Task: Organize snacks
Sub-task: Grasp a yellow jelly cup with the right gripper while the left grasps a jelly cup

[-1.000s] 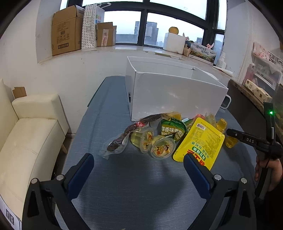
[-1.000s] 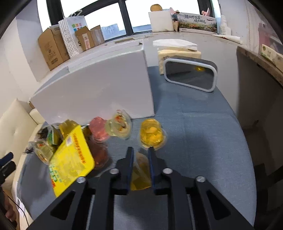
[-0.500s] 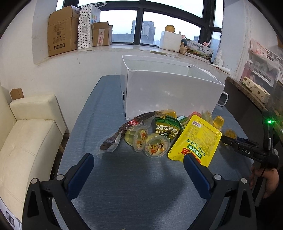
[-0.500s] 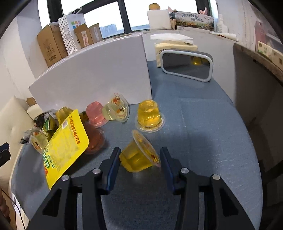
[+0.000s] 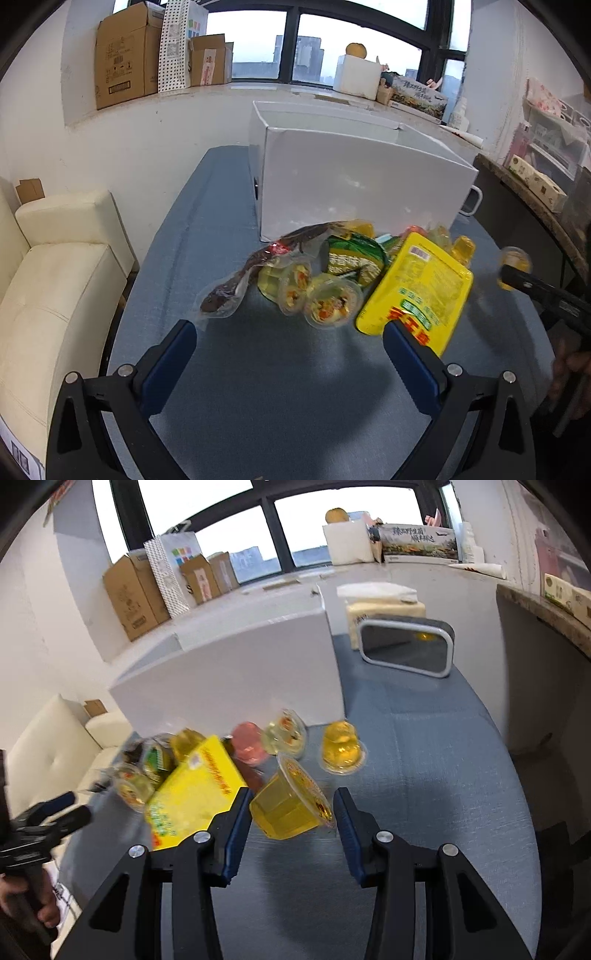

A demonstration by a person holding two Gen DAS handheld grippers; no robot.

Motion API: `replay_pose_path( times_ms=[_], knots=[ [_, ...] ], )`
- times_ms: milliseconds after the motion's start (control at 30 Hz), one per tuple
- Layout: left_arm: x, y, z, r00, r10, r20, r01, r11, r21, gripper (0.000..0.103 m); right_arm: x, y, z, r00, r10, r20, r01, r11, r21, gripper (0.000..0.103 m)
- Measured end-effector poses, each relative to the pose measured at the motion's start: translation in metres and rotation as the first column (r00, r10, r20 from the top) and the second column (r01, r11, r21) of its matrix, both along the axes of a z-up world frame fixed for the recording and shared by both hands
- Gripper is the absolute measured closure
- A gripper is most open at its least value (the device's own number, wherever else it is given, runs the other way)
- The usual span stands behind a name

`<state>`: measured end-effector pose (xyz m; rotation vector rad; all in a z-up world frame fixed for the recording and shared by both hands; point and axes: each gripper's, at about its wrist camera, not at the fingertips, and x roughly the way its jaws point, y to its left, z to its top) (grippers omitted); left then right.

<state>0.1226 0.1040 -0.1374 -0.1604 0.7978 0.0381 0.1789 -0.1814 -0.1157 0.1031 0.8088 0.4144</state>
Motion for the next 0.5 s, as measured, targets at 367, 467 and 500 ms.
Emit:
replay_pose_path(
  times_ms=[367, 467, 500],
  knots=[
    [0.040, -0.021, -0.019, 0.997, 0.016, -0.075, -0.023, 0.995, -0.100, 0.011, -0.013, 0.007, 0.008, 1.000, 0.023, 0.019, -0.023, 1.000, 0.005, 0.054],
    [0.056, -0.027, -0.032, 0.991, 0.052, -0.125, -0.061, 0.996, -0.066, 0.040, -0.014, 0.006, 0.006, 1.000, 0.026, 0.012, -0.026, 1.000, 0.012, 0.054],
    [0.058, -0.028, -0.033, 0.991, 0.061, -0.122, -0.069, 0.996, -0.056, 0.041, -0.014, 0.006, 0.006, 1.000, 0.028, 0.012, -0.028, 1.000, 0.012, 0.054]
  ],
)
